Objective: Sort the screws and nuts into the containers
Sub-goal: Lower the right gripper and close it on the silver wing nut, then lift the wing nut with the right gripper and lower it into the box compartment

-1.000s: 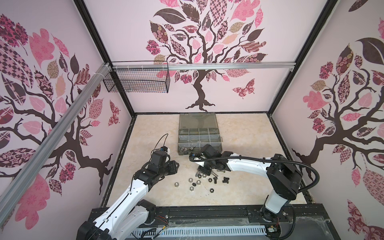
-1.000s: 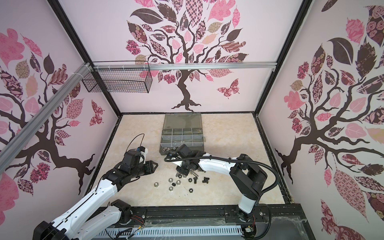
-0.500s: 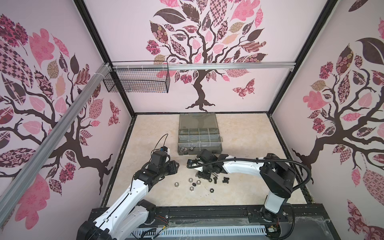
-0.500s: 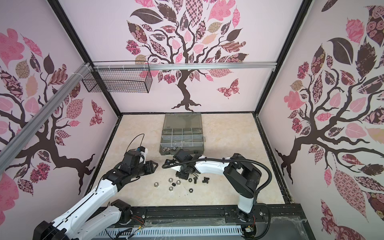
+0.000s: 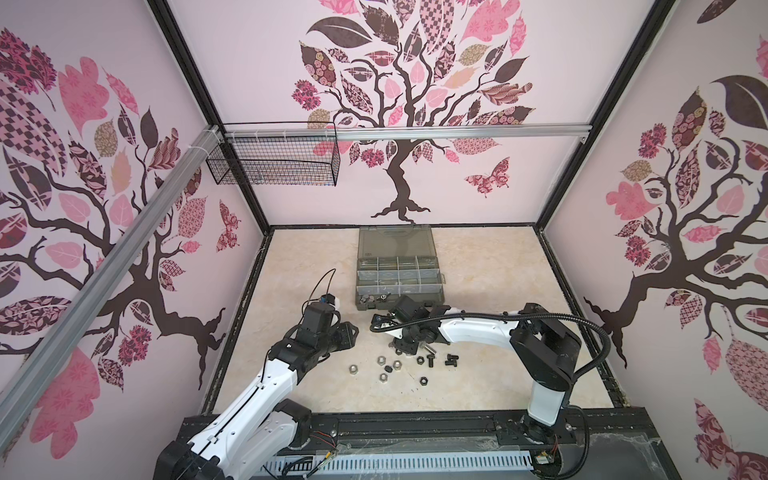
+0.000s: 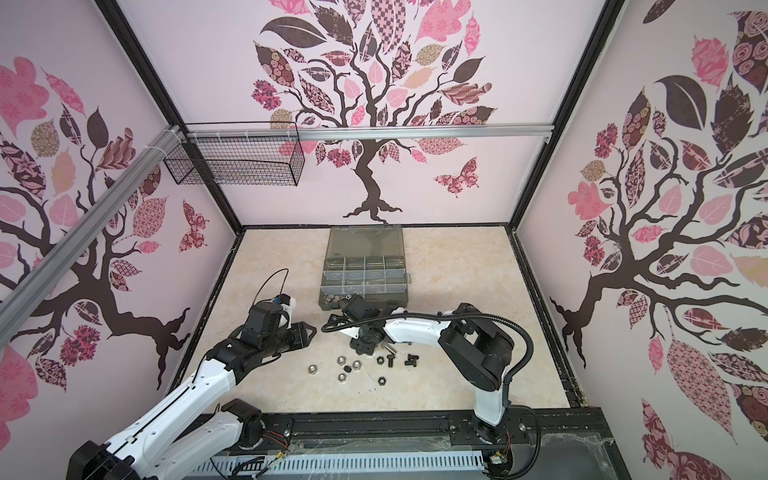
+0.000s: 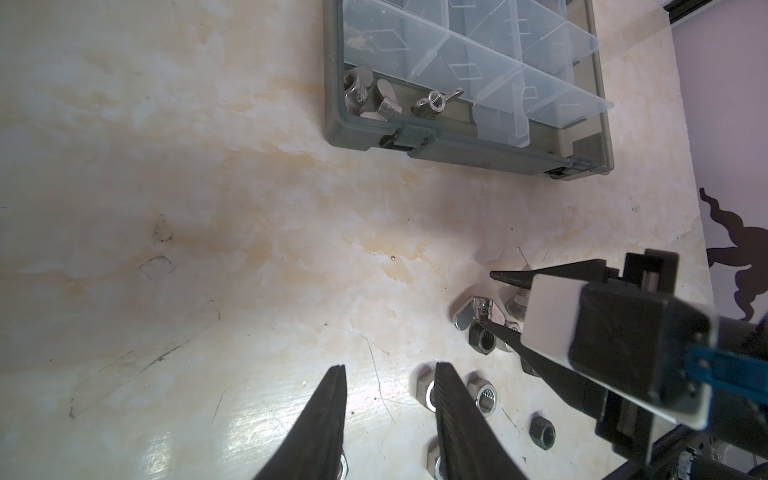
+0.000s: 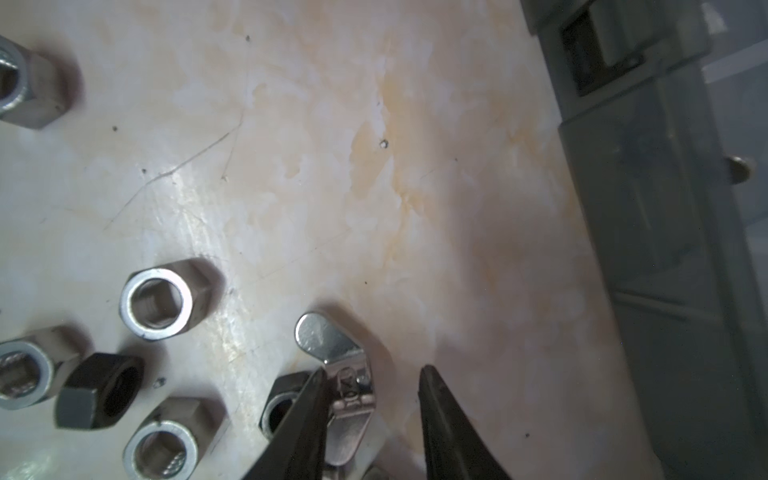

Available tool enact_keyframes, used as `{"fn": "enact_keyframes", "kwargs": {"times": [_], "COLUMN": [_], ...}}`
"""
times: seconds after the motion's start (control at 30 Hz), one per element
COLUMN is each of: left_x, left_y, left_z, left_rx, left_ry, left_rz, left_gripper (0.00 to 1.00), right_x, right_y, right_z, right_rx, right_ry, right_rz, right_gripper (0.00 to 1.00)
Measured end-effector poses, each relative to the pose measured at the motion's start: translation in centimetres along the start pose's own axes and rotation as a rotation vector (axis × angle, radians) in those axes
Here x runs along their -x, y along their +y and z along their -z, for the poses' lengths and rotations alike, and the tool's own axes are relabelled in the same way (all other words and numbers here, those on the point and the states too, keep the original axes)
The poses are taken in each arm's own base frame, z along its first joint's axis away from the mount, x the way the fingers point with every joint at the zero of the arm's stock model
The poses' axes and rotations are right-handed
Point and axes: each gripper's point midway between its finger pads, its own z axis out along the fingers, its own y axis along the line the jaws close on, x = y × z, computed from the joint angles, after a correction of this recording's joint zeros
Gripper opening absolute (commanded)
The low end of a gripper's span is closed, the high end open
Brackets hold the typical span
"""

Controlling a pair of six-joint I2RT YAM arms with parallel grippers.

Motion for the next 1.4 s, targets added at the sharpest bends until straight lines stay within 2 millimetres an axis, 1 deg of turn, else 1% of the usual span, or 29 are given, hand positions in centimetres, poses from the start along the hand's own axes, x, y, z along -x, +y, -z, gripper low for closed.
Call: {"fn": "enact_keyframes", "kwargs": {"times": [0.17,0.3,0.53,0.73,1.07,1.3,1.4], "left_x": [0.0,0.0,0.0,0.1,-0.1,0.2,0.3], "left_y": [0.0,0.0,0.0,-0.1,0.0,-0.2,-0.3], "left_z": [0.0,0.0,0.0,0.2,0.2,0.6,0.8], "left_rx": [-0.001,-0.001,-0.001,-0.006,-0.009,-0.02,-0.025], "left_ry": [0.0,-0.001,0.0,-0.009,-0.014,-0.03,-0.039], "left_rz": [0.0,0.0,0.0,0.001,0.007,0.013,0.017], "left_gripper": [0.39,0.39,0.39,0.39,0.39,0.39,0.39], "right_x": [-0.5,-0.5,-0.5,-0.2,0.1,0.2,1.2], "right_y": [0.1,0.1,0.1,-0.1,-0.2,-0.4,-1.1], "right_z": [-0.6,-0.6,-0.6,-1.2,-1.2,-1.1,-0.7], "right_rx": [0.003,0.003,0.003,-0.001,-0.004,0.0,-0.001], "right_ry": [0.02,0.02,0.02,0.025,0.015,0.011,-0.015], "right_rz": [-0.006,-0.012,-0.031,-0.054,-0.096,-0.122,-0.14], "right_gripper": [0.39,0.38,0.33,0.27,0.2,0.19,0.19]}}
